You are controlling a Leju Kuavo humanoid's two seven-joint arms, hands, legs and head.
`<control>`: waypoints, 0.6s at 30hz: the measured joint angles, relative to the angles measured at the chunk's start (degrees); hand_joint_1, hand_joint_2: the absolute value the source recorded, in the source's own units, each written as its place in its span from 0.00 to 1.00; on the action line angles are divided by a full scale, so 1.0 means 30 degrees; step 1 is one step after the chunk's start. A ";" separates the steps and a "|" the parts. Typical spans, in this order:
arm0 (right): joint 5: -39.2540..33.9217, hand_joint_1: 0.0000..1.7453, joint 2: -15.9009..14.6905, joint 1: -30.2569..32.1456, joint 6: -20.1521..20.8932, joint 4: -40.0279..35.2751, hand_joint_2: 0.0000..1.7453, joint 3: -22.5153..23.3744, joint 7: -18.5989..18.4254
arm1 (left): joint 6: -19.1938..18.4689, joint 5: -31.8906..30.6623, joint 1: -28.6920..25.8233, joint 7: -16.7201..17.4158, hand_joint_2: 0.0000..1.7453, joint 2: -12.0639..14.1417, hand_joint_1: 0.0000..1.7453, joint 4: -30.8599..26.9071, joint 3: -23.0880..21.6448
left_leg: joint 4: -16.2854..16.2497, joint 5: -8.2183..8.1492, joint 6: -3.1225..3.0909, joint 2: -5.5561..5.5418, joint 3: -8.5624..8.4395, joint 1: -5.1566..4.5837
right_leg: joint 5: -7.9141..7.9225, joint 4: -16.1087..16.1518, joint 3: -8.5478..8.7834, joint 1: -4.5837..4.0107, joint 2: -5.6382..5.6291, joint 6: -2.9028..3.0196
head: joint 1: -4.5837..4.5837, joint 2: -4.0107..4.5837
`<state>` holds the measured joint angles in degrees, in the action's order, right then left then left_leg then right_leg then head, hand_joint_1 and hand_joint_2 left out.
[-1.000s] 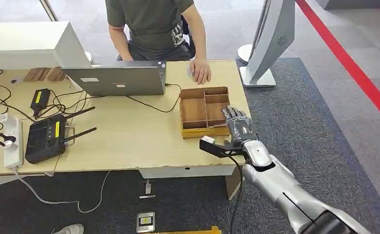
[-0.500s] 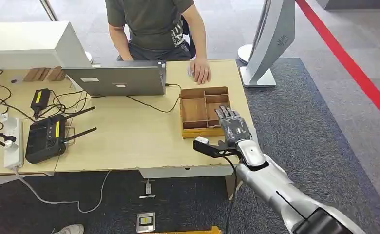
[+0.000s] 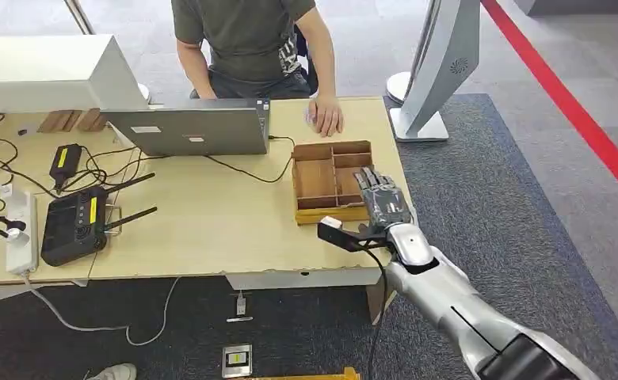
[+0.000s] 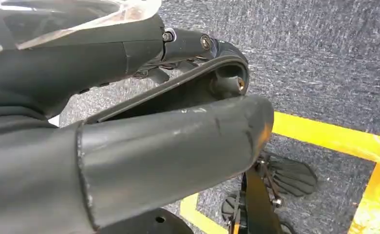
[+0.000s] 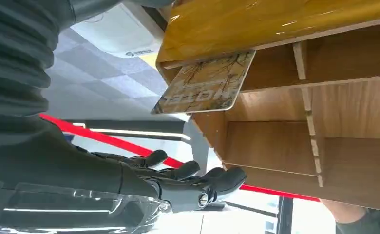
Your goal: Pass the card to the sensor for recognition and then transmit it.
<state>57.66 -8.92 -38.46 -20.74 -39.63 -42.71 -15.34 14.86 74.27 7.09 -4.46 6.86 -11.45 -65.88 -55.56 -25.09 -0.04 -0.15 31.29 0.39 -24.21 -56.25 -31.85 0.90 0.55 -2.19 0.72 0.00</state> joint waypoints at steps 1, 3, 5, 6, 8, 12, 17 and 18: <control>0.0007 0.00 -0.0051 0.0022 0.0007 0.0000 1.00 0.0014 -0.0007 | -0.0037 -0.0036 0.0000 -0.0007 0.00 0.0000 0.00 0.0000 0.0000 | 0.0000 0.0000 0.0000 0.0000 0.0001 0.0000 | 0.0000 0.0000 0.0000 0.0000 0.0000 0.0000 | 0.0000 0.0000; 0.0007 0.00 -0.0095 0.0069 0.0007 0.0000 1.00 0.0015 -0.0014 | -0.0117 -0.0073 0.0000 -0.0007 0.00 0.0000 0.00 0.0000 0.0000 | 0.0000 0.0000 0.0000 0.0000 0.0001 -0.0001 | 0.0000 0.0001 0.0001 0.0001 0.0000 0.0000 | 0.0000 0.0000; 0.0007 0.00 -0.0138 0.0105 0.0007 -0.0007 1.00 0.0015 -0.0014 | -0.0153 -0.0087 0.0001 -0.0007 0.00 0.0000 0.00 0.0000 0.0000 | 0.0000 0.0000 0.0000 0.0000 0.0001 -0.0001 | 0.0000 0.0001 0.0001 0.0001 0.0000 0.0000 | 0.0000 0.0000; 0.0015 0.00 -0.0160 0.0118 0.0015 -0.0007 1.00 0.0015 -0.0022 | -0.0160 -0.0087 0.0001 -0.0007 0.00 0.0000 0.00 0.0000 0.0000 | -0.0001 0.0000 0.0000 0.0000 0.0000 -0.0001 | 0.0000 0.0001 0.0000 0.0001 0.0000 0.0000 | -0.0007 0.0000; 0.0123 0.00 -0.0196 0.0148 0.0095 -0.0022 1.00 0.0015 -0.0029 | -0.0182 -0.0087 0.0002 -0.0007 0.00 0.0000 0.00 0.0000 0.0000 | 0.0000 0.0000 0.0000 0.0000 0.0001 -0.0001 | 0.0000 0.0002 0.0000 0.0001 0.0000 0.0000 | 0.0000 0.0000; 0.0240 0.00 -0.0276 0.0172 0.0153 -0.0044 1.00 0.0029 -0.0058 | -0.0182 -0.0087 0.0001 -0.0007 0.00 0.0000 0.00 0.0000 0.0000 | 0.0000 0.0000 0.0000 0.0000 0.0001 0.0000 | 0.0000 0.0000 0.0000 0.0000 0.0000 0.0000 | -0.0001 0.0000; 0.0277 0.00 -0.0299 0.0189 0.0240 -0.0044 1.00 0.0036 -0.0044 | -0.0182 -0.0116 0.0001 -0.0007 0.00 0.0000 0.00 0.0000 0.0000 | 0.0000 0.0000 0.0000 0.0000 0.0001 0.0000 | 0.0000 0.0000 0.0001 0.0000 0.0000 0.0000 | 0.0000 0.0000; 0.0313 0.00 -0.0299 0.0200 0.0240 -0.0044 1.00 0.0036 -0.0044 | -0.0182 -0.0138 0.0002 -0.0007 0.00 0.0000 0.00 0.0000 0.0000 | 0.0000 0.0000 0.0000 0.0000 0.0001 0.0000 | 0.0000 0.0000 0.0001 0.0000 0.0000 0.0000 | 0.0000 0.0000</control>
<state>58.60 -9.82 -37.86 -20.02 -39.76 -42.60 -15.47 14.32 73.85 7.09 -4.48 6.86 -11.45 -65.88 -55.56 -25.09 -0.04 -0.15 31.29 0.39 -24.21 -56.25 -31.85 0.90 0.55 -2.19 0.72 0.00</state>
